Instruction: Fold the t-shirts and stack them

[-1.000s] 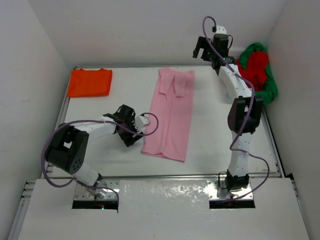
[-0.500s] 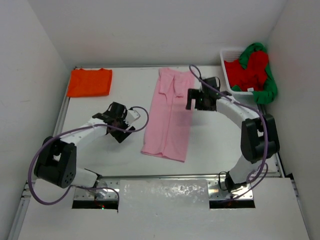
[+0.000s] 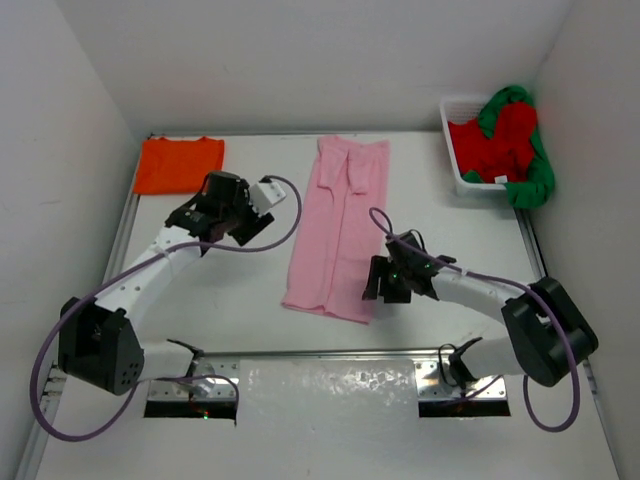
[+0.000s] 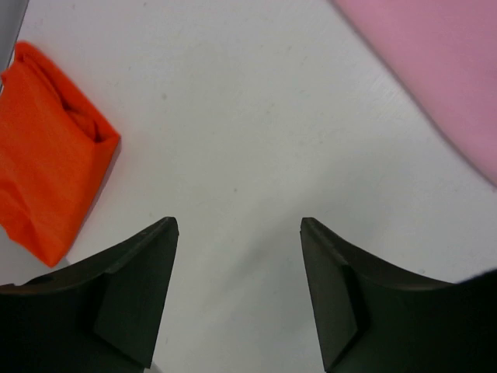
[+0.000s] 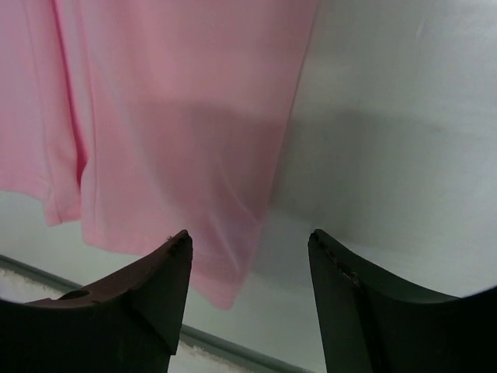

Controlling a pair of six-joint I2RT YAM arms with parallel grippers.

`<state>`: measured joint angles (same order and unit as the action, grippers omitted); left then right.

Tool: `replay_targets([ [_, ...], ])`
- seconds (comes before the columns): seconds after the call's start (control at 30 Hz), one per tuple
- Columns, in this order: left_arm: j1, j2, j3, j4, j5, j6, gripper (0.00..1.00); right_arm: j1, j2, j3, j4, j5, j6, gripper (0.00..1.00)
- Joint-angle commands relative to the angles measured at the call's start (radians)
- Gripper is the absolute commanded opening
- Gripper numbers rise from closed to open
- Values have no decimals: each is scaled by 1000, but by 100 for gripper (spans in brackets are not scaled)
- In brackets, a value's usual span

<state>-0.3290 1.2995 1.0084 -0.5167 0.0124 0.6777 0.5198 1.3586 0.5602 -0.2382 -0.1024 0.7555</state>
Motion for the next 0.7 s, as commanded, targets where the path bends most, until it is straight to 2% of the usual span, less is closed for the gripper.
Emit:
replay_targets([
  [0.0,-36,-26,-87,-26,158,103,60,46,-1,-61,118,-31,165,60],
  [0.17,-81,-26,-165,41,213,2,60,63,27,-123,169,-54,251,60],
  [0.37,-79,-65,-203,63,225,-82,60,91,85,-114,189,-106,257,48],
  [0.4,-79,-71,-206,64,224,-87,59,91,80,-126,207,-103,272,39],
  [0.47,-79,-80,-203,64,222,-104,55,91,59,-164,217,-71,289,28],
  [0.5,-79,-80,-199,58,225,-110,51,91,51,-174,215,-57,291,17],
  [0.6,-79,-77,-166,29,230,-153,36,89,40,-192,208,-30,272,3],
  [0.67,-81,-72,-113,-15,256,-170,34,89,42,-187,186,-26,245,0],
])
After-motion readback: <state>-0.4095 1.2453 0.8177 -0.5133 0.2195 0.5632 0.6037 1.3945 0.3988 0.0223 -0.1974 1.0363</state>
